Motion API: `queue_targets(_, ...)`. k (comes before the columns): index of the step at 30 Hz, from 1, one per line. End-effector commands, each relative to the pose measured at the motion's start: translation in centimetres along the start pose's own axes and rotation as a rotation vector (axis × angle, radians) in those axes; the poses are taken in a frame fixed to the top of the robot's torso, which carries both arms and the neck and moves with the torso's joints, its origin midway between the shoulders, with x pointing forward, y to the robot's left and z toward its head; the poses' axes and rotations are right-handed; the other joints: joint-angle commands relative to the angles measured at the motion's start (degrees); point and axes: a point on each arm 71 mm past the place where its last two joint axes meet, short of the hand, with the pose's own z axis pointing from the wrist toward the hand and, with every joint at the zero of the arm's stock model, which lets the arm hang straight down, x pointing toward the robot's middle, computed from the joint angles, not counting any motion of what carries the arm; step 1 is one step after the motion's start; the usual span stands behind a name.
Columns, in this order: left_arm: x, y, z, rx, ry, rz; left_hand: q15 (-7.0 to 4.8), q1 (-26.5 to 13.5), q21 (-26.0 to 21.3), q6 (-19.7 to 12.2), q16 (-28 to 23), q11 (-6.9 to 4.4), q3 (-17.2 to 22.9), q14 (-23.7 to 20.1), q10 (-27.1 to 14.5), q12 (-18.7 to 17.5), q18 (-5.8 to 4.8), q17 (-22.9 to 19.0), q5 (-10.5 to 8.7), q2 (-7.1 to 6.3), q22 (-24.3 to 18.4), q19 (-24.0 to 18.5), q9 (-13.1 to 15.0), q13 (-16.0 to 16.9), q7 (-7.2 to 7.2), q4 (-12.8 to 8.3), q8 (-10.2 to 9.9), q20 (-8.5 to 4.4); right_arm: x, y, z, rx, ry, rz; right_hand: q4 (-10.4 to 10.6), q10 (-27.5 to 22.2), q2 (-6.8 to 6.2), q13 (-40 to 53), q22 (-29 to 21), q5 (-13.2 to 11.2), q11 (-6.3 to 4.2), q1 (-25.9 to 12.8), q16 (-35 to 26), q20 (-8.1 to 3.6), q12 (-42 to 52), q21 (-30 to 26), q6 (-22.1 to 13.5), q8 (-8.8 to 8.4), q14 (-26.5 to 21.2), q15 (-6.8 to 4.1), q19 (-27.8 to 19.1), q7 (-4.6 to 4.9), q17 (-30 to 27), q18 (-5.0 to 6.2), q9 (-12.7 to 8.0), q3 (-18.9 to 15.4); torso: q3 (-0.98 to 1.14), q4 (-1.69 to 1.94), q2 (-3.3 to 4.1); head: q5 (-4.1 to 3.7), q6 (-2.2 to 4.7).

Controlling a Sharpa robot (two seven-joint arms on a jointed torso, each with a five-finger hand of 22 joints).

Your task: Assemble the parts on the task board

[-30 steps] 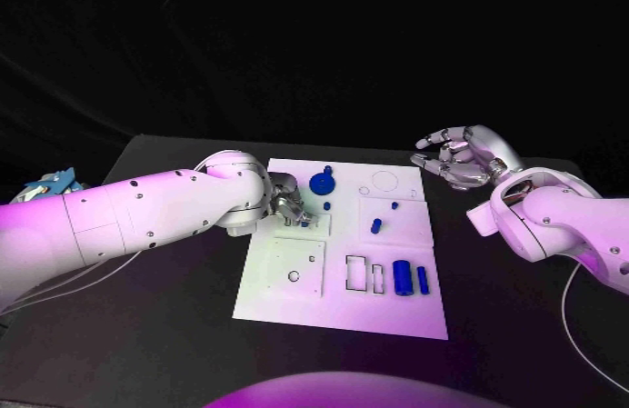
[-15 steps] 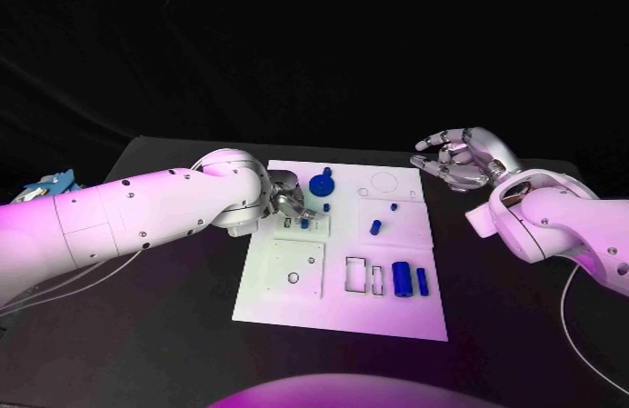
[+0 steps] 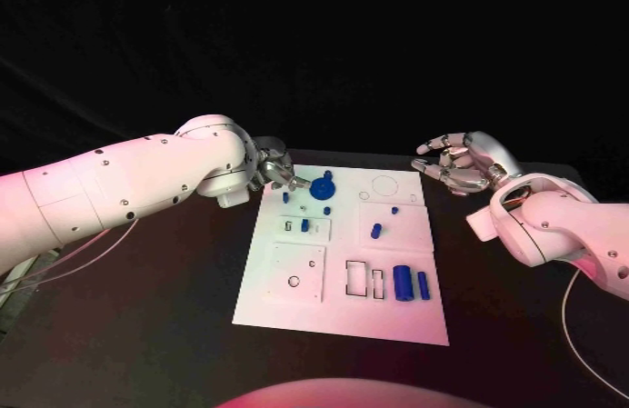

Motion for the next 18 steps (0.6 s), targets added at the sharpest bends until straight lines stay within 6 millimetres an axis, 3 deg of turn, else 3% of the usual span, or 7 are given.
queue_targets(1, -0.5, 0.1, 0.7, 0.017, 0.022, -0.017, 0.41, 0.8, -0.2, -0.3, -0.4, -0.08, -0.6, 3.9, -0.7, -0.7, 0.46, 7.5, 0.07, -0.10, 0.0, -0.1, -0.6, -0.7, 0.20, 0.0, -0.7, 0.25, 0.0, 0.0, 0.0, -0.007, -0.001, 0.004, 0.5, -0.3, 0.08, -0.1, -0.1, 0.2, -0.30, -0.8, -0.4, -0.04, 0.0, -0.3, 0.1, 0.39, 3.0, -0.27, -0.3, 0.09, 3.8, 0.58, -0.1, -0.1, -0.15, 0.08, -0.01, 0.09, 0.21)
queue_targets(8, -1.5, 1.0, 2.4, -0.024, 0.000, 0.003, 0.47, 0.9, -0.2, -0.3, -0.5, 0.00, -0.7, 3.9, -0.7, -0.7, 0.47, 7.5, 0.06, -0.14, 0.0, -0.1, -0.7, -0.7, 0.30, 0.1, -0.8, 0.28, 0.0, 0.0, 0.0, -0.007, 0.000, 0.004, 0.5, -0.3, 0.08, -0.1, -0.1, 0.2, -0.30, -0.8, -0.4, -0.04, 0.0, -0.3, 0.1, 0.39, 3.0, -0.27, -0.3, 0.09, 3.8, 0.58, -0.1, -0.1, -0.09, -0.11, 0.06, 0.53, 0.28)
queue_targets(18, -0.8, 1.8, 4.2, -0.081, 0.057, 0.034, 0.71, 0.3, -0.3, 0.1, -0.6, 0.22, -2.5, 3.8, -0.9, -0.8, 0.51, 7.2, -0.18, -0.78, -0.1, -0.2, -1.3, -1.1, 0.48, 0.1, -1.3, 0.46, 0.1, -0.1, 0.0, -0.006, 0.001, 0.005, 0.5, -0.3, 0.07, -0.1, 0.0, 0.3, -0.30, -0.8, -0.4, -0.04, 0.0, -0.2, 0.1, 0.41, 3.0, -0.27, -0.3, 0.09, 3.8, 0.58, -0.1, -0.1, -0.02, -0.12, 0.08, 0.69, 0.12)
